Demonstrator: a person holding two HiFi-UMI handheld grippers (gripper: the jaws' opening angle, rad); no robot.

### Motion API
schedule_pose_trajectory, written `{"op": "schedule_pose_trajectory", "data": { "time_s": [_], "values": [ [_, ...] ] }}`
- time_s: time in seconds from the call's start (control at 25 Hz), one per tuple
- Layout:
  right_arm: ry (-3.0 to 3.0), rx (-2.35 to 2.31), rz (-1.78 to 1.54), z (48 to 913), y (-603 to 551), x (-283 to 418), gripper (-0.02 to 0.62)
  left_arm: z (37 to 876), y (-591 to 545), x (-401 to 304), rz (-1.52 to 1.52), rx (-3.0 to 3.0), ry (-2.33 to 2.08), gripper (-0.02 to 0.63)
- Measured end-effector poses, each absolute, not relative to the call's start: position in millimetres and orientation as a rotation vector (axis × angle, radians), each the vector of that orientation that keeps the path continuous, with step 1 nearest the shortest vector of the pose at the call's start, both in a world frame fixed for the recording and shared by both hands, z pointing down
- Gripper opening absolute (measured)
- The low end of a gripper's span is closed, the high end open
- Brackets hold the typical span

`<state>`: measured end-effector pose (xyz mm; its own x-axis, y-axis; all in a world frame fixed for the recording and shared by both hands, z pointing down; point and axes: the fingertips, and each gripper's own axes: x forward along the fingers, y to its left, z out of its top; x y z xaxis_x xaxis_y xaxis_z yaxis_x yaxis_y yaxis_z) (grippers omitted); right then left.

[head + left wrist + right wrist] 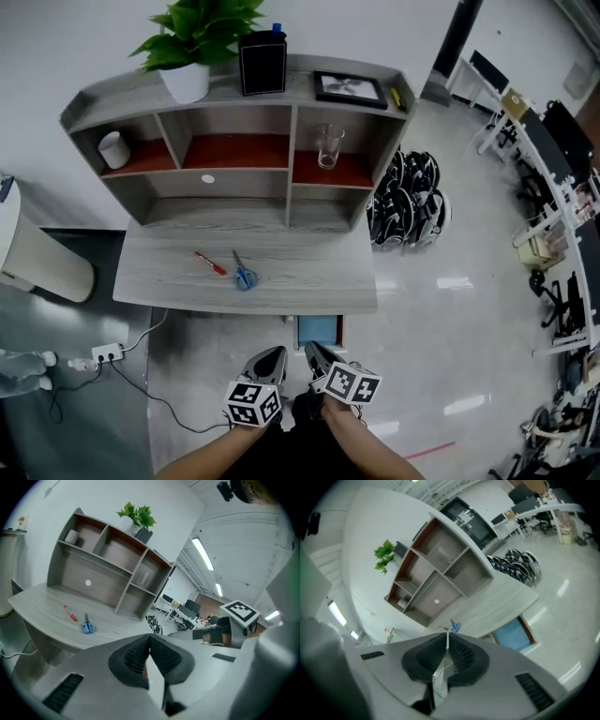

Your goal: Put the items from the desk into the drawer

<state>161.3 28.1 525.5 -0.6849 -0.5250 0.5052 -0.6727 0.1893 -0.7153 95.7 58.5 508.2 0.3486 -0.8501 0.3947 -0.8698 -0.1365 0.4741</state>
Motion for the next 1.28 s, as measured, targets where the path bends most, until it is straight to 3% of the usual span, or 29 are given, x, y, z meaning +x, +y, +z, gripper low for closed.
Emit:
{"op": "schedule_pose_trajectory", "data": {
  "time_s": [0.36, 0.6, 1.28],
  "values": [
    [-2.538, 1.182, 0.784, 451.4, 23.1, 134.4, 0.029, 449.7, 52.7, 74.5, -0.042, 2.04, -1.647, 0.014],
    [-2.635, 1.195, 0.477, 414.4, 28.2, 123.0, 0.029, 424.7, 53.5, 58.3, -0.08, 2.099, -1.698, 0.014],
    [-2.705, 1.214, 0.293, 393.3, 55.7, 78.6, 0.028, 391.4, 77.3, 23.4, -0.074, 2.248, -1.807, 0.012]
  ]
}}
